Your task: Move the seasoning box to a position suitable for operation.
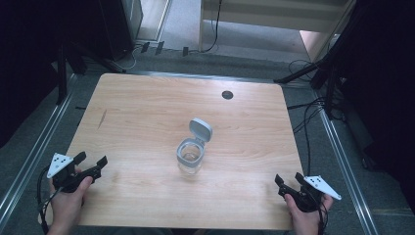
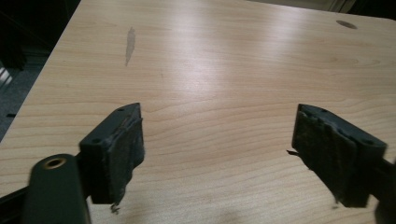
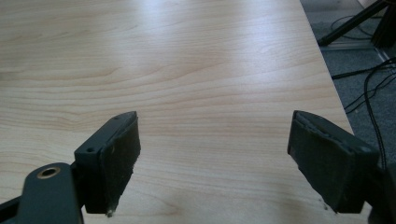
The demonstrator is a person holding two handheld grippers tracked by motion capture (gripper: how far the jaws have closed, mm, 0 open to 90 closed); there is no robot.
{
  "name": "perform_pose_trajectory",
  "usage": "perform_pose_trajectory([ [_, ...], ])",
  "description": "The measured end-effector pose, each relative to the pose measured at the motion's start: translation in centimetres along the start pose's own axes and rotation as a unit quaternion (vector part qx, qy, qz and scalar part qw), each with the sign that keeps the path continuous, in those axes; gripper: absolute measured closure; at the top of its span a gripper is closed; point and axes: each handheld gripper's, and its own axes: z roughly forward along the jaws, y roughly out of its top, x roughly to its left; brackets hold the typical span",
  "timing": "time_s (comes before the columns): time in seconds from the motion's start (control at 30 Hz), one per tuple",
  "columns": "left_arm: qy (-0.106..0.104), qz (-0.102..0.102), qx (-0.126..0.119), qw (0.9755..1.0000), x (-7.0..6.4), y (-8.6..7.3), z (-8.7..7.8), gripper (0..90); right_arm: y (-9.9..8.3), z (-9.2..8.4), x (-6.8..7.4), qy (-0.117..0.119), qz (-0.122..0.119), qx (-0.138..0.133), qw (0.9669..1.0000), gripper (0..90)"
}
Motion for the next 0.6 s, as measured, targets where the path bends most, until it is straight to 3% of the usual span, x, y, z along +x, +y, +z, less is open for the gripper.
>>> perform_pose_trajectory([
  [0.07,-0.004,0.003,0.004,1.0000,-0.1,0.0,0.1,35.6,0.2,0.3,0.4,-0.004,0.005,0.002,1.0000,16.6],
  [0.17,-0.016,0.004,0.004,0.9999,-0.8,0.3,0.4,40.9,0.4,0.4,1.1,-0.002,0.006,0.006,1.0000,17.7],
  [0.27,-0.051,-0.007,-0.001,0.9987,-1.9,1.2,1.1,50.8,1.3,0.4,3.1,0.014,-0.011,-0.009,0.9998,24.5],
  [0.3,-0.051,-0.007,-0.001,0.9987,-1.9,1.2,1.1,52.9,1.5,0.5,3.7,0.017,-0.014,-0.011,0.9997,25.3],
  [0.33,-0.062,-0.009,-0.001,0.9981,-2.4,1.4,1.4,52.9,1.5,0.5,3.7,0.017,-0.014,-0.011,0.9997,25.3],
  [0.4,-0.076,-0.002,0.003,0.9971,-3.5,1.8,1.9,56.4,1.9,0.9,5.6,0.038,-0.021,-0.008,0.9990,28.5],
  [0.47,-0.110,0.002,0.011,0.9938,-5.2,2.2,2.7,58.6,2.1,1.3,7.0,0.049,-0.033,-0.003,0.9982,29.0],
  [0.6,-0.132,0.002,0.018,0.9911,-7.0,2.6,3.8,64.5,2.3,2.3,8.8,0.059,-0.042,0.010,0.9973,33.2],
])
